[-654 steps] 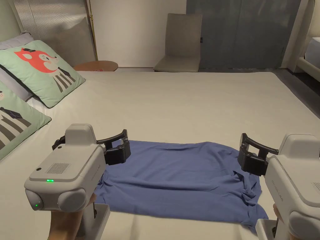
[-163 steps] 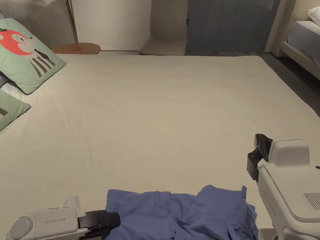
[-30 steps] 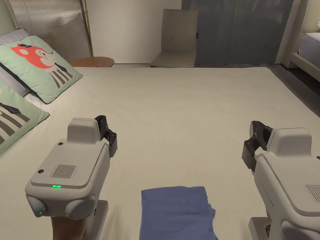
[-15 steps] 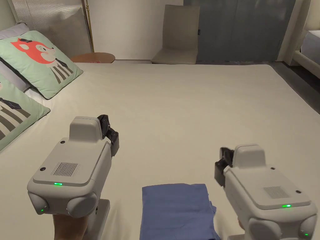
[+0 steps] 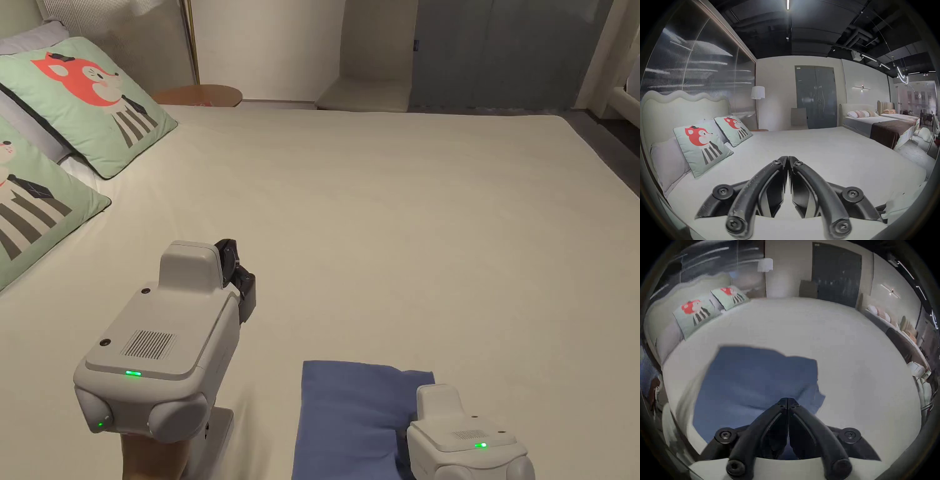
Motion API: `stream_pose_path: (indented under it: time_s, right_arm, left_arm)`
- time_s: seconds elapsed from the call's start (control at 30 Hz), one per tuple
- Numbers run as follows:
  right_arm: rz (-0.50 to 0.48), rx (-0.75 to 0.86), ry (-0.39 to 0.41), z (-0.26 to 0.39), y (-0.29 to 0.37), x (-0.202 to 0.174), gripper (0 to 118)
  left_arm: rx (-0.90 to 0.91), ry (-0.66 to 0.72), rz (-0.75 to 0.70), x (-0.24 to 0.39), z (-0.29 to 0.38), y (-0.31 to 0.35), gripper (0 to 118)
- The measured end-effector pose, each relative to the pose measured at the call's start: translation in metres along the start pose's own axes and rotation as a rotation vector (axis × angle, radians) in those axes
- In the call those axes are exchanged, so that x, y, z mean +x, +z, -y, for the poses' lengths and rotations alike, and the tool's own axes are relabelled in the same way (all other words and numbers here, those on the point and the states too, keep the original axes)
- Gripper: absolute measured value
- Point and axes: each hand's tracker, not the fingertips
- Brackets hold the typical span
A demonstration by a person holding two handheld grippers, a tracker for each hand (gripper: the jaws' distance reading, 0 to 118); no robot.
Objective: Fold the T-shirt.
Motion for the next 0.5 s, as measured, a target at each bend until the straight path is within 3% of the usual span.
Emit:
stream_pose_path:
  time_s: [0.07,0.3,0.33,0.37,0.4,0.43,0.47,0.5]
  right_arm:
    - [0.007,0.087,-0.045,0.008,-0.003,0.003,0]
    - [-0.021,0.059,-0.068,0.005,0.004,0.010,0]
    - [-0.024,0.059,-0.068,0.005,0.006,0.010,0]
    - [-0.026,0.056,-0.065,0.006,-0.001,0.012,0]
    - [-0.028,0.054,-0.063,0.006,-0.001,0.013,0]
    - [-0.029,0.052,-0.062,0.006,-0.001,0.013,0]
    - [-0.031,0.051,-0.063,0.005,-0.001,0.014,0]
    - [-0.033,0.049,-0.066,0.005,-0.001,0.014,0]
  left_arm:
    - [-0.032,0.012,0.013,0.000,0.007,-0.003,0]
    - [-0.322,0.176,0.123,-0.002,0.049,-0.027,1]
    - [-0.369,0.218,0.159,-0.004,0.058,-0.031,9]
    - [-0.413,0.262,0.192,-0.005,0.066,-0.035,29]
    - [-0.460,0.315,0.213,-0.006,0.073,-0.039,67]
    - [-0.531,0.359,0.241,-0.008,0.081,-0.045,91]
    - [-0.598,0.404,0.265,-0.006,0.085,-0.049,106]
    - [-0.649,0.442,0.297,-0.007,0.091,-0.053,110]
